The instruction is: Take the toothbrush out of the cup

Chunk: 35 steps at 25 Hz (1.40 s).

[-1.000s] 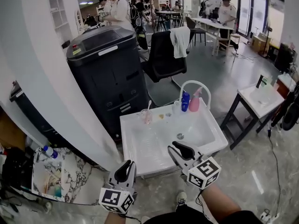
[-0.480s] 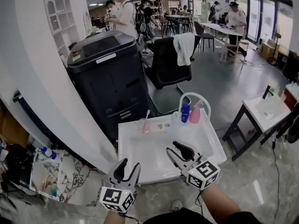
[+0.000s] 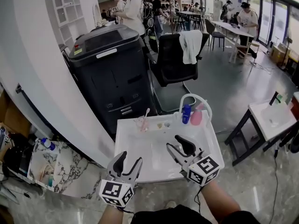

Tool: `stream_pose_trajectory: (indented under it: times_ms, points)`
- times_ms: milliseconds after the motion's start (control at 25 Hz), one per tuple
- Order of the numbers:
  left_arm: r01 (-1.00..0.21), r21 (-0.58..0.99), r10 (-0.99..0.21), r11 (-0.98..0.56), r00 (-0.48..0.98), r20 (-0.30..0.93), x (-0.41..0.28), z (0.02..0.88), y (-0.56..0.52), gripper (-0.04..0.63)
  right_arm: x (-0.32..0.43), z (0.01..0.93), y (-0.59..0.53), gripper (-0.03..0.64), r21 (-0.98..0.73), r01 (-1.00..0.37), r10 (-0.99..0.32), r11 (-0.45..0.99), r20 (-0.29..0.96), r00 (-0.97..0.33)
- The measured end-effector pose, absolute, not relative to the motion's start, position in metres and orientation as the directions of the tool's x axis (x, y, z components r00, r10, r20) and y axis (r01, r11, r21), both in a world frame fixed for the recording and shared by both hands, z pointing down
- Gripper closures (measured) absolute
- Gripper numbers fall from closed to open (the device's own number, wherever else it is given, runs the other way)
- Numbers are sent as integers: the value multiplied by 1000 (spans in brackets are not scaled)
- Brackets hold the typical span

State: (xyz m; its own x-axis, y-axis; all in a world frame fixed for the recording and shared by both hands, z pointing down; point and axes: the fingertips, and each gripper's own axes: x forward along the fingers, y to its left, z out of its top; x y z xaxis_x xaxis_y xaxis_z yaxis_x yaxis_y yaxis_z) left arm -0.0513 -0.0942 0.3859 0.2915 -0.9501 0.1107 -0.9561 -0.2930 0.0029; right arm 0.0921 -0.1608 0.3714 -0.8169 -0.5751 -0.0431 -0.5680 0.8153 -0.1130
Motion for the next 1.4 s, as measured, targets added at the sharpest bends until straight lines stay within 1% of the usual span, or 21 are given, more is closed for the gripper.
stream_pose_trajectory:
  times_ms: [240, 520, 760, 1080, 1400]
  points:
    - [-960, -11, -953, -279, 276, 127, -37, 387, -107, 339, 100, 370, -173, 425, -110, -545, -552, 831, -52, -832]
    - [-961, -7, -949, -276, 271, 159, -30, 392, -119, 336, 109, 373, -186, 408, -140, -553, -564, 821, -58, -824]
    - [-960, 5, -946, -281, 278, 167, -29, 399, -137, 336, 111, 377, -195, 408, -147, -566, -577, 811, -45, -816]
    - [-954, 12, -941, -300, 298, 159, -44, 408, -166, 336, 98, 386, -216, 408, -153, -583, -593, 798, -34, -804]
    - [-947, 27, -929, -321, 320, 186, -72, 424, -215, 336, 74, 397, -254, 408, -160, -610, -618, 776, -1, -786]
